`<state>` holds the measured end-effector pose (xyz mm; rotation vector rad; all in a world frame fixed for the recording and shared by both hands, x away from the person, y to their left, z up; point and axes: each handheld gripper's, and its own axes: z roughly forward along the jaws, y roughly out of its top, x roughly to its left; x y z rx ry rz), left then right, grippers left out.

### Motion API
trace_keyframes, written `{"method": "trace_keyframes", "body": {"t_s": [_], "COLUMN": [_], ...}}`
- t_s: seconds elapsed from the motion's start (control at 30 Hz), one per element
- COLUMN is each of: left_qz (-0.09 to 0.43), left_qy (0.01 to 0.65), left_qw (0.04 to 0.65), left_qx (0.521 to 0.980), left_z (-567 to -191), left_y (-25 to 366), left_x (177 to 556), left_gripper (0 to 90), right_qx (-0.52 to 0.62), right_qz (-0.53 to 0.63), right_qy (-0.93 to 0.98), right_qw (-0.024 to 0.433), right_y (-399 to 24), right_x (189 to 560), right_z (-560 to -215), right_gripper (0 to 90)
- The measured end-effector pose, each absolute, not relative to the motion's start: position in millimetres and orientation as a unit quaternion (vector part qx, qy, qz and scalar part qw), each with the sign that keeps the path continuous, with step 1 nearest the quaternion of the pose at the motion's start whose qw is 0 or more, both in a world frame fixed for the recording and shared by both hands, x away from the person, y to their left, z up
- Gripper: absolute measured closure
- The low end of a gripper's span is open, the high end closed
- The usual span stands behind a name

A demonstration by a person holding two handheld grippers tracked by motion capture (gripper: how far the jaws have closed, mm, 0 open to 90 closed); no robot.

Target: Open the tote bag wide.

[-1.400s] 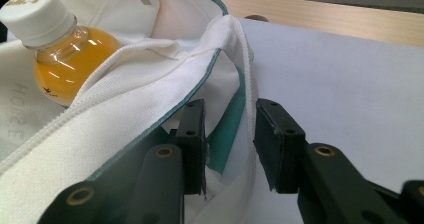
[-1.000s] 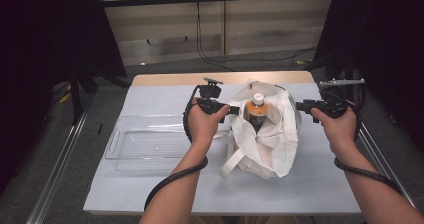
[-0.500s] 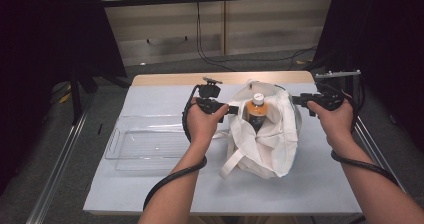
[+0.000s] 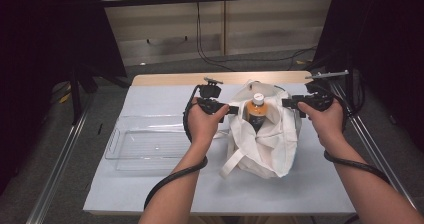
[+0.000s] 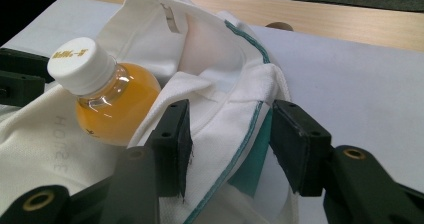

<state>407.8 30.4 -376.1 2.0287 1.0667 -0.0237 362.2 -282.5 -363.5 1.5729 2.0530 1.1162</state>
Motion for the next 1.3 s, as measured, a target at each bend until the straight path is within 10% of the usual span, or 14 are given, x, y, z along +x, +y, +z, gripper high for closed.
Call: {"method": "trace_keyframes", "body": {"t_s": [0.33,0.6,1.3], "left_qz": [-0.016,-0.022,-0.002], "left_qy": [0.426,0.424,0.44], "left_qw": [0.418,0.414,0.371], "left_qx": [0.802,0.805,0.818], "left_z": [-382,-382,-385], "left_y": [28,22,38], "left_x": [408,408,415], "left_gripper": [69.9,84.4,90.0], "right_qx": [0.571,0.562,0.559], "right_qz": [0.402,0.394,0.345], "right_qy": [0.705,0.717,0.738], "right_qw": [0.127,0.121,0.153], "right_y": [-280,-277,-285], "right_x": [363,362,361], "right_z": [-370,-376,-386], "right_gripper": [60.6,89.3,90.0]}}
